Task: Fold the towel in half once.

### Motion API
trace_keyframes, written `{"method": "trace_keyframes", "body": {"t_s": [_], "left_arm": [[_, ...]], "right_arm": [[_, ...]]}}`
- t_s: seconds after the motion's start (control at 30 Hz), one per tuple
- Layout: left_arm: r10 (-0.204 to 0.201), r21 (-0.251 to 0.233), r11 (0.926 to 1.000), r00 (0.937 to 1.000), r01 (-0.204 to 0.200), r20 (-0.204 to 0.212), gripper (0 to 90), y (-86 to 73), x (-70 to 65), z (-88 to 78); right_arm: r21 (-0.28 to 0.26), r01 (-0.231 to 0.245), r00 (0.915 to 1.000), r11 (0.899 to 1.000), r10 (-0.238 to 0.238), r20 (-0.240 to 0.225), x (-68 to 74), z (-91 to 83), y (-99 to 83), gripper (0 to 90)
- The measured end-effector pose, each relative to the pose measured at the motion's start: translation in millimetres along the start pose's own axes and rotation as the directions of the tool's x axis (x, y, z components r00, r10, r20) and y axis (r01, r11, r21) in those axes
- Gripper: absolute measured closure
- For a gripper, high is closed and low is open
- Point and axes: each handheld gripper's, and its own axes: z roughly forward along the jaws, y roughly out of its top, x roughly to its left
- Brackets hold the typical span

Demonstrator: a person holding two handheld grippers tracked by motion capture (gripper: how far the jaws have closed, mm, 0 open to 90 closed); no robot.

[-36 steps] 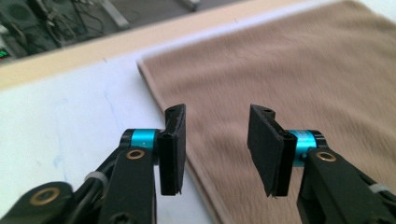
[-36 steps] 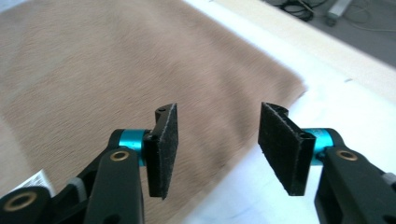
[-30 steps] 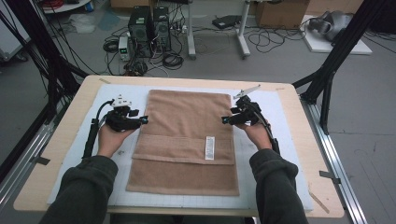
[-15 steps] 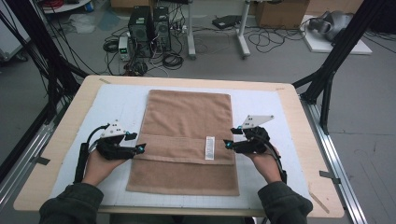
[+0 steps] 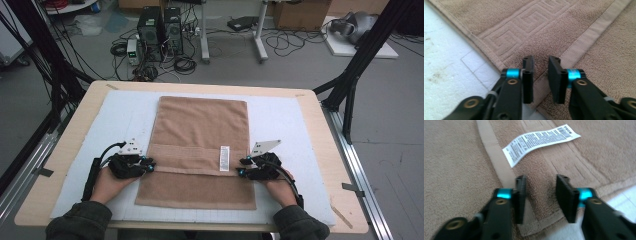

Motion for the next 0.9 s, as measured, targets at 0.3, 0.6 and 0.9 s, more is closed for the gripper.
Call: {"method": "trace_keyframes", "body": {"t_s": [0.3, 0.6, 0.9], "left_arm": [[-0.016, -0.06, 0.9981, 0.9998, 0.016, -0.008, 86.6, 4.8, -0.7, -10.9], [-0.037, -0.156, 0.9868, 0.9983, 0.044, 0.044, 86.6, 5.0, -3.6, -32.6], [0.003, -0.165, 0.9863, 0.9998, 0.0, 0.022, 89.5, -4.2, -21.0, -51.3]], "right_arm": [[-0.036, -0.002, 0.9997, 0.999, 0.001, -0.025, -3.9, -4.8, 2.8, 84.7], [-0.097, 0.005, 0.9998, 0.995, -0.007, -0.02, -0.4, -28.9, 12.5, 84.7], [-0.125, 0.039, 0.998, 0.991, -0.045, -0.045, 21.6, -50.1, 11.6, 84.8]]}}
